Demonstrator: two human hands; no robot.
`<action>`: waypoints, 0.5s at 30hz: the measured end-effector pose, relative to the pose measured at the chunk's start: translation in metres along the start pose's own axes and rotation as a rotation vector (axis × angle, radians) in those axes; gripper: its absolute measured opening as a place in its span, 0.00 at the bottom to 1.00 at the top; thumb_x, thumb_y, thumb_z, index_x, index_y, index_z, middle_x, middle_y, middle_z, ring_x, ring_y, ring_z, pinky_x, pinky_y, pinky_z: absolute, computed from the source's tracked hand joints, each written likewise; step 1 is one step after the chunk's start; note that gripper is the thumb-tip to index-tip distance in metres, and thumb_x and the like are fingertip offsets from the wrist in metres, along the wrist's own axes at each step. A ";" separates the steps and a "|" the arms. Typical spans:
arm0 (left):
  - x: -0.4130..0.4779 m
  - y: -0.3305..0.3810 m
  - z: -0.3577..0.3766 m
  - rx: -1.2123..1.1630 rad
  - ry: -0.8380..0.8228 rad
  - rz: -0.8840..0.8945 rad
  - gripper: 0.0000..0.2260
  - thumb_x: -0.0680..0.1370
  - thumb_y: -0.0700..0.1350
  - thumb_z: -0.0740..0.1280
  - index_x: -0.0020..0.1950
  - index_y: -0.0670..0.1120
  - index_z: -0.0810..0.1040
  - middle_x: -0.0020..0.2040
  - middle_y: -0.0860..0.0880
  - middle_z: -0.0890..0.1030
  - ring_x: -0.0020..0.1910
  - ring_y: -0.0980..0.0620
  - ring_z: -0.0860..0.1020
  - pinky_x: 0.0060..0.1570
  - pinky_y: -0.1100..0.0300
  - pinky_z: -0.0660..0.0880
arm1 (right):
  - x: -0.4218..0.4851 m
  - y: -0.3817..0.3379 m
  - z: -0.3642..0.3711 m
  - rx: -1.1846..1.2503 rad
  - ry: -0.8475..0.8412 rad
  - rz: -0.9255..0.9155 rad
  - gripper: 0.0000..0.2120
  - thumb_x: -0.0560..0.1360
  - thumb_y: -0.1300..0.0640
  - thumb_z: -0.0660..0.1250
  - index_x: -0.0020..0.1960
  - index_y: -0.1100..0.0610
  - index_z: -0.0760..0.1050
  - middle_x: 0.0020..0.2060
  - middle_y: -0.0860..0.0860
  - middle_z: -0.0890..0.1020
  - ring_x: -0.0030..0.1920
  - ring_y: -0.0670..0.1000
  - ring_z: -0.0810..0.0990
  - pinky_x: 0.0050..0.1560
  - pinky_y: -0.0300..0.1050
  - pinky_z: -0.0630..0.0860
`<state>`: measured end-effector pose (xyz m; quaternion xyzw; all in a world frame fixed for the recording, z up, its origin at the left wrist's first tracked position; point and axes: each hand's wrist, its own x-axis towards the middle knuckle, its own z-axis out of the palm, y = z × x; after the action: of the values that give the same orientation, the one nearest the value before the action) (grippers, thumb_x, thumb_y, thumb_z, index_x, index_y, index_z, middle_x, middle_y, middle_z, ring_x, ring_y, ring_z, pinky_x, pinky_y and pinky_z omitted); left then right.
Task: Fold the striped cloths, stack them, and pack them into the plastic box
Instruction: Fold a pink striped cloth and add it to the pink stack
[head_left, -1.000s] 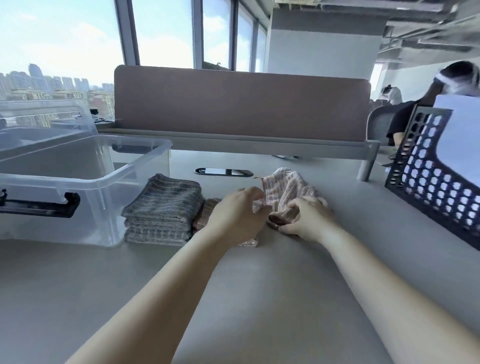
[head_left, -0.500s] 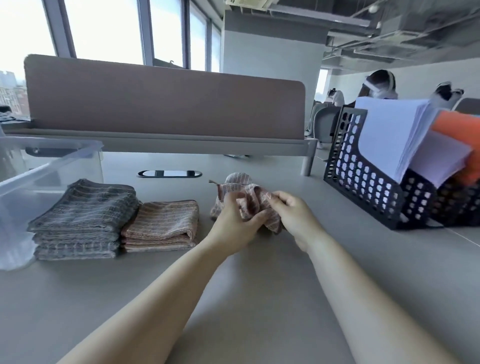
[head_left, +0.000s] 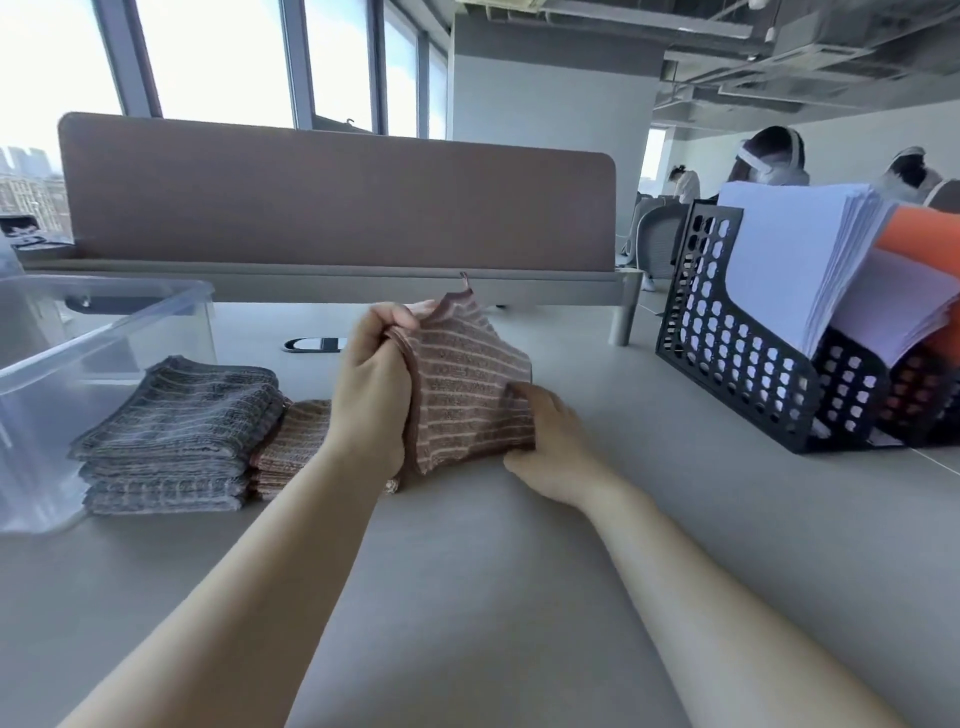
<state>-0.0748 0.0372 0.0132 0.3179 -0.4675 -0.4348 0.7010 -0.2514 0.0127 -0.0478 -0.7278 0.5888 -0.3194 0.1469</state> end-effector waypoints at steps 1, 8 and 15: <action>0.001 0.004 -0.003 -0.064 0.012 -0.016 0.19 0.77 0.33 0.52 0.37 0.53 0.73 0.41 0.48 0.79 0.42 0.45 0.75 0.41 0.49 0.72 | 0.000 -0.003 0.000 -0.021 0.022 -0.028 0.39 0.66 0.54 0.70 0.73 0.47 0.57 0.72 0.48 0.64 0.72 0.54 0.60 0.71 0.50 0.61; 0.010 -0.002 -0.022 -0.441 0.025 -0.302 0.05 0.82 0.48 0.57 0.48 0.52 0.70 0.46 0.48 0.76 0.44 0.48 0.76 0.40 0.52 0.78 | 0.008 -0.006 0.006 0.309 0.023 0.068 0.72 0.46 0.33 0.80 0.74 0.42 0.36 0.76 0.49 0.58 0.75 0.51 0.58 0.74 0.56 0.58; 0.009 -0.019 -0.021 -0.551 0.012 -0.490 0.27 0.79 0.56 0.58 0.74 0.44 0.62 0.66 0.40 0.72 0.57 0.42 0.74 0.41 0.47 0.80 | 0.000 -0.009 -0.001 0.539 -0.024 -0.003 0.56 0.64 0.64 0.78 0.75 0.45 0.42 0.62 0.49 0.76 0.61 0.49 0.76 0.64 0.47 0.71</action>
<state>-0.0595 0.0224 -0.0073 0.2222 -0.2388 -0.6974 0.6381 -0.2447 0.0152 -0.0419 -0.6668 0.4797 -0.4564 0.3420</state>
